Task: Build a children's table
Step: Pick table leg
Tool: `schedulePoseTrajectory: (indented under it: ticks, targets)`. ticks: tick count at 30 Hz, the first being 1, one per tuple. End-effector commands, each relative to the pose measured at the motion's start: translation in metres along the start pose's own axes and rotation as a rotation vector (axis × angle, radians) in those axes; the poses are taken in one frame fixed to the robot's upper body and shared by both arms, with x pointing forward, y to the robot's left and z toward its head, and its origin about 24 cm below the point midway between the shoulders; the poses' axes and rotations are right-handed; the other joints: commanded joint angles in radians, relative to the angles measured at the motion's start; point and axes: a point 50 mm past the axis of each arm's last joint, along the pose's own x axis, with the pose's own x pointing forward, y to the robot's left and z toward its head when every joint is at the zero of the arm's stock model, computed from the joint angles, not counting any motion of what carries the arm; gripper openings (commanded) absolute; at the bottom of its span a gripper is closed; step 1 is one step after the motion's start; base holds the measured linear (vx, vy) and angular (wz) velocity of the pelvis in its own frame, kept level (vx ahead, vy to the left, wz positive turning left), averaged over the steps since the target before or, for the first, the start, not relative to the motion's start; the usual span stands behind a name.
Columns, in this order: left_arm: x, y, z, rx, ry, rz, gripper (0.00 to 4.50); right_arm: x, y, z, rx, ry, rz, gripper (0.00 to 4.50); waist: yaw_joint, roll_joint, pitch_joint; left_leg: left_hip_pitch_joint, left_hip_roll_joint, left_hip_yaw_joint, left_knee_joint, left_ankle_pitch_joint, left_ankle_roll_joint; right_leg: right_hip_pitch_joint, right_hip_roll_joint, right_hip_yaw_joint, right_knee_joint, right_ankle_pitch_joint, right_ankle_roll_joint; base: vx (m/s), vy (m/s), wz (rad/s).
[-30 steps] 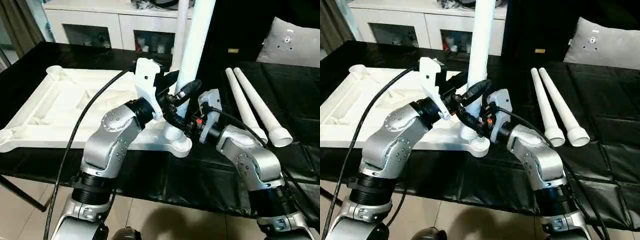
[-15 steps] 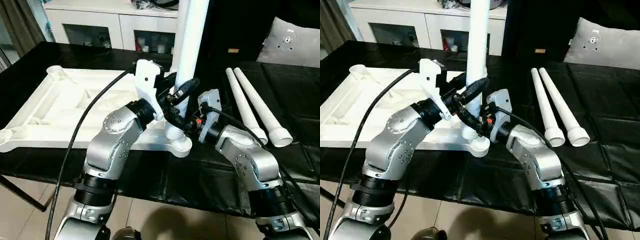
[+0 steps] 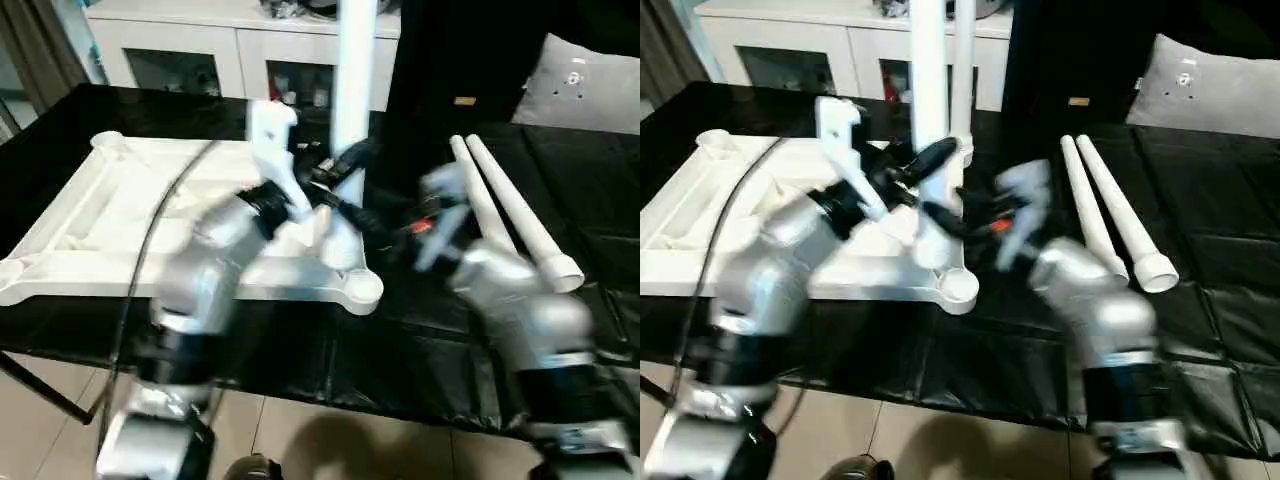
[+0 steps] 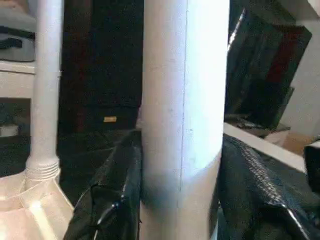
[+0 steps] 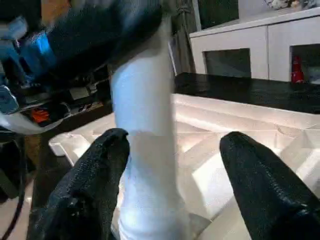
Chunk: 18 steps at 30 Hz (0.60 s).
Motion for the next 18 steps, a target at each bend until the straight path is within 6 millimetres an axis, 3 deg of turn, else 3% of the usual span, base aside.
schedulePoseTrajectory:
  ticks: [1, 3, 8, 11, 18]
  targets:
    - [0.002, -0.002, 0.008, -0.029, -0.001, -0.061, 1.82, -0.005, -0.001, 0.013, 0.024, -0.038, 0.018, 3.68, 0.001, -0.003, -0.082, 0.029, 0.043, -0.018, -0.060, -0.164, 0.009, 0.042, -0.076, 0.040, -0.074, -0.098, -0.203, 0.000, 0.000, 0.00]
    - [0.000, -0.002, 0.014, -0.091, 0.002, -0.133, 1.82, -0.016, -0.014, 0.023, 0.074, -0.080, -0.014, 3.82, 0.005, -0.002, -0.083, 0.030, 0.043, -0.018, -0.059, -0.156, 0.008, 0.042, -0.077, 0.039, -0.073, -0.106, -0.212, 0.000, 0.000, 0.00]
    - [-0.002, -0.005, 0.024, -0.181, -0.016, -0.237, 1.82, -0.026, -0.018, 0.027, 0.143, -0.073, 0.017, 4.26, 0.006, -0.006, -0.083, 0.027, 0.040, -0.016, -0.057, -0.145, 0.011, 0.046, -0.076, 0.037, -0.073, -0.104, -0.220, 0.000, 0.000, 0.00]
    - [-0.004, -0.008, 0.030, -0.225, -0.023, -0.301, 1.82, -0.031, -0.017, 0.028, 0.201, -0.070, 0.056, 4.26, 0.007, -0.006, -0.083, 0.026, 0.040, -0.016, -0.056, -0.133, 0.022, 0.047, -0.076, 0.037, -0.073, -0.099, -0.226, 0.000, 0.000, 0.00]
    - [-0.007, -0.015, 0.033, -0.247, -0.012, -0.391, 1.82, -0.033, -0.009, 0.029, 0.178, -0.031, 0.141, 4.26, 0.007, -0.007, -0.082, 0.027, 0.042, -0.016, -0.058, -0.147, 0.007, 0.047, -0.076, 0.036, -0.077, -0.135, -0.211, 0.000, 0.000, 0.00]
